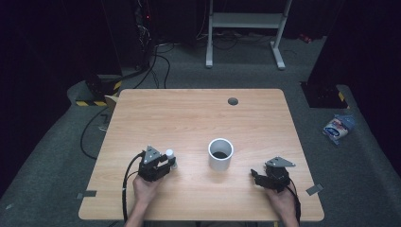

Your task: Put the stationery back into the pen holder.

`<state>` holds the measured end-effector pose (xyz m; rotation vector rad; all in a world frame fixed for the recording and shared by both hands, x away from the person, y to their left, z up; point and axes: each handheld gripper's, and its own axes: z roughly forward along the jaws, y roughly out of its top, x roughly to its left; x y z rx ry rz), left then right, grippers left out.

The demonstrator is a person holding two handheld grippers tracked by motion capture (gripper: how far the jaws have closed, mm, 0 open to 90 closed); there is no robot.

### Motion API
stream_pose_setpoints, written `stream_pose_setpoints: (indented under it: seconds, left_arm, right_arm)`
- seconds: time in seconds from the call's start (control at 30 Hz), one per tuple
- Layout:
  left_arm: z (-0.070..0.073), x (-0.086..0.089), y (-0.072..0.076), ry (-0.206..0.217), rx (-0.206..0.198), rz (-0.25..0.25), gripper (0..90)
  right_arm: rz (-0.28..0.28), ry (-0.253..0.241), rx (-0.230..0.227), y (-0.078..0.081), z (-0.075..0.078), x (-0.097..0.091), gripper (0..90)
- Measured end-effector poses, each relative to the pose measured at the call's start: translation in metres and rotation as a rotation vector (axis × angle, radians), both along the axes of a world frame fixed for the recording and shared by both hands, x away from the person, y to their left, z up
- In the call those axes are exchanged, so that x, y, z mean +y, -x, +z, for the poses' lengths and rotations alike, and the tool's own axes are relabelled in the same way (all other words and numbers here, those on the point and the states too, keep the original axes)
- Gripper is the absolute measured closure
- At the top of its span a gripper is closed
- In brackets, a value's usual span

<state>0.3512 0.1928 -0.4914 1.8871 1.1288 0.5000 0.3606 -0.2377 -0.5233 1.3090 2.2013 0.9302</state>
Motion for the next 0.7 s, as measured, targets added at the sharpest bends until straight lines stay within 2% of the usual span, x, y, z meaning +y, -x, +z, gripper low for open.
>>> stream_pose_setpoints:
  seconds: [0.27, 0.47, 0.7]
  left_arm:
    - [0.011, -0.002, 0.005, 0.041, -0.031, -0.044, 65.1]
    - [0.021, -0.011, 0.006, 0.022, -0.051, -0.085, 65.1]
    - [0.031, -0.019, 0.004, 0.070, -0.051, -0.126, 65.1]
  right_arm:
    - [0.000, 0.000, 0.000, 0.000, 0.000, 0.000, 30.0]
    - [0.000, 0.000, 0.000, 0.000, 0.000, 0.000, 29.9]
    - [0.000, 0.001, 0.000, 0.000, 0.000, 0.000, 29.9]
